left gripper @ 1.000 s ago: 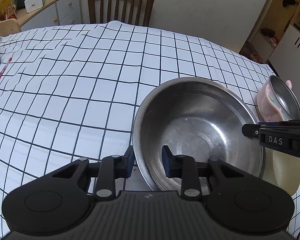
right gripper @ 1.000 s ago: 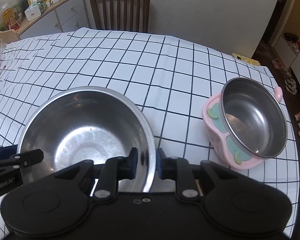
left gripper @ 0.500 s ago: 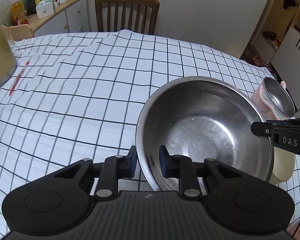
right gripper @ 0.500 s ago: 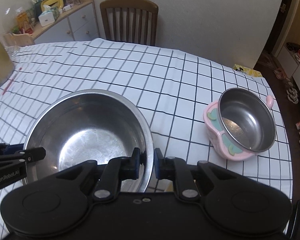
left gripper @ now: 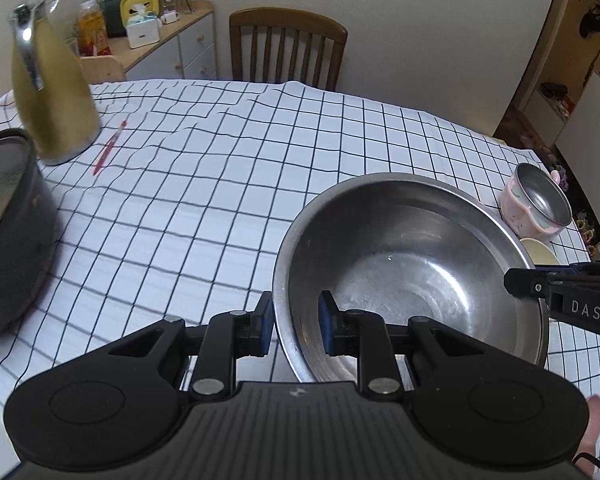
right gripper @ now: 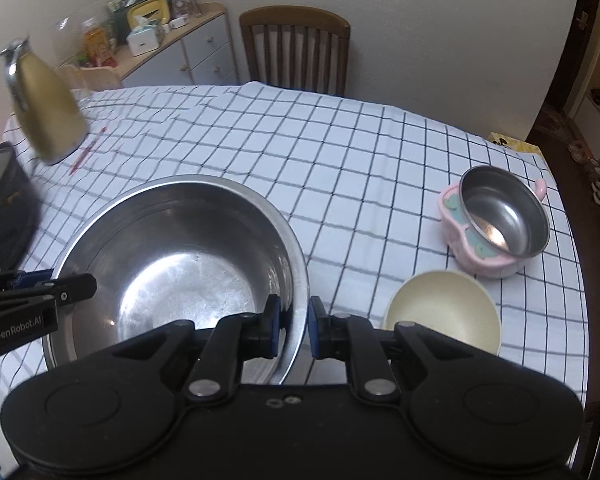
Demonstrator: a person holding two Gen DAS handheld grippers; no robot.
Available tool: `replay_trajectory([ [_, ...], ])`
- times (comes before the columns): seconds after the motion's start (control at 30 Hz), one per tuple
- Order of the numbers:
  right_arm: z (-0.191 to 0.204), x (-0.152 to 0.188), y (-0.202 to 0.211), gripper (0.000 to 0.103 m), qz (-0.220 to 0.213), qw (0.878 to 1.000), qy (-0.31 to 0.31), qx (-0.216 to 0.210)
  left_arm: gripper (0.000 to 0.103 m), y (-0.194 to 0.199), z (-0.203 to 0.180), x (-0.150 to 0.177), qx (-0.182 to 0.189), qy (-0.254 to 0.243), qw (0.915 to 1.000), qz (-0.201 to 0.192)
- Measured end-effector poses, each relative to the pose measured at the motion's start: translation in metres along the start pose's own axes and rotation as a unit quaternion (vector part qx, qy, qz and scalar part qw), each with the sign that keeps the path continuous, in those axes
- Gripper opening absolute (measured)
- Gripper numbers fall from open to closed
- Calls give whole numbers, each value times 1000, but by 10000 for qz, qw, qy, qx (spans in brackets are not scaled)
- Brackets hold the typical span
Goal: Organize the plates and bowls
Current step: 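Lift the steel bowl with both grippers and carry it toward the plate stack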
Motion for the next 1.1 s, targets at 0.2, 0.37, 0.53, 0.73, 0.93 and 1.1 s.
replay_trajectory([
  [0.2,27,21,14,15,81,9997,141,-182,23,21,23,25,-97,94,9998,115],
  [0.37,48,40,19,14,168,9989,259,-343,22,30,41,50,-206,178,9993,241],
  [0.53,67,63,20,14,286,9980,297,-485,23,33,58,76,-327,239,9984,385],
  [0.73,85,88,14,14,546,9952,434,-691,23,30,75,105,-367,334,9973,544],
  [0.93,95,114,3,15,829,9922,555,-752,23,22,82,131,-403,352,9958,737],
  [1.1,97,128,-4,15,988,9907,545,-756,23,18,85,145,-389,372,9952,818],
])
Point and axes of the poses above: each gripper's, at about its wrist camera, not at the fingertips, and y roughly against the way its jaws point, z to its left, x to its underside, the point moved 5 cm from there along -y, roughly the way its jaws point, and after that the axes turned 12 degrees about -x, right-handed, at the moved point
